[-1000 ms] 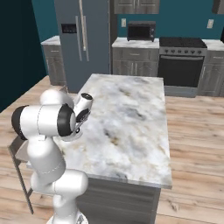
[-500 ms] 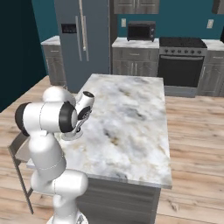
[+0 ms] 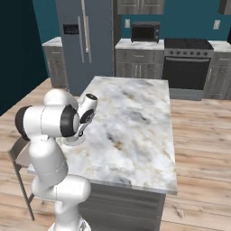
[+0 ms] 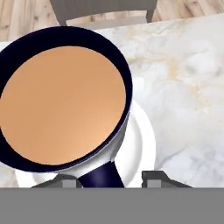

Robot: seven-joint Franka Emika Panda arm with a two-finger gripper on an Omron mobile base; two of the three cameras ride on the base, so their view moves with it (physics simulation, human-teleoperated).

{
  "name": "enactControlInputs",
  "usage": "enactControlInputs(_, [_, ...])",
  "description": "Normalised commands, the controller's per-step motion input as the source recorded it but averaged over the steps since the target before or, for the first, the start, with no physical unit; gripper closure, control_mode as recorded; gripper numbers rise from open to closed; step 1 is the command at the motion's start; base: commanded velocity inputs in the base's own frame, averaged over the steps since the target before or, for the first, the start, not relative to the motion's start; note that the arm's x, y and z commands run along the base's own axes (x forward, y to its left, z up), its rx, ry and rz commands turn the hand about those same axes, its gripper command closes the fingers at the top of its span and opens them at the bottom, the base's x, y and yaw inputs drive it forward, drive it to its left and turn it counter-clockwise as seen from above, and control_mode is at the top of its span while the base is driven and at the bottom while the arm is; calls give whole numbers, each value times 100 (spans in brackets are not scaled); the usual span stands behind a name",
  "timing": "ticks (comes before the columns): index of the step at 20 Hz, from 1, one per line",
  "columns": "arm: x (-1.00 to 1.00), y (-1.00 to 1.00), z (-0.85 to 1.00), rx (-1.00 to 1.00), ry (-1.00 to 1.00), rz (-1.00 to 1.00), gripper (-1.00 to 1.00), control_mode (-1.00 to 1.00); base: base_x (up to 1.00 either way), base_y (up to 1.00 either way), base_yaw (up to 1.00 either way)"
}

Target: Pick the cup of tea, navigate to the dining table, and place it on the saucer.

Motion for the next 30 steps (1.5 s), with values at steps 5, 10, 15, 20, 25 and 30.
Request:
enactControlInputs(5, [-39,0,33,0,0,-1,-100,-100,0,0,0])
enactControlInputs(10, [-51,0,64,0,-1,-2,-100,-100,0,0,0])
enactControlInputs(15, [-75,-15,59,0,0,-3,-100,-100,0,0,0])
enactControlInputs(20, [-100,-21,48,0,0,-17,-100,-100,0,0,0])
enactControlInputs(25, [-100,-35,47,0,0,-22,-100,-100,0,0,0])
enactControlInputs(30, [-100,-37,58,-2,0,-22,-100,-100,0,0,0])
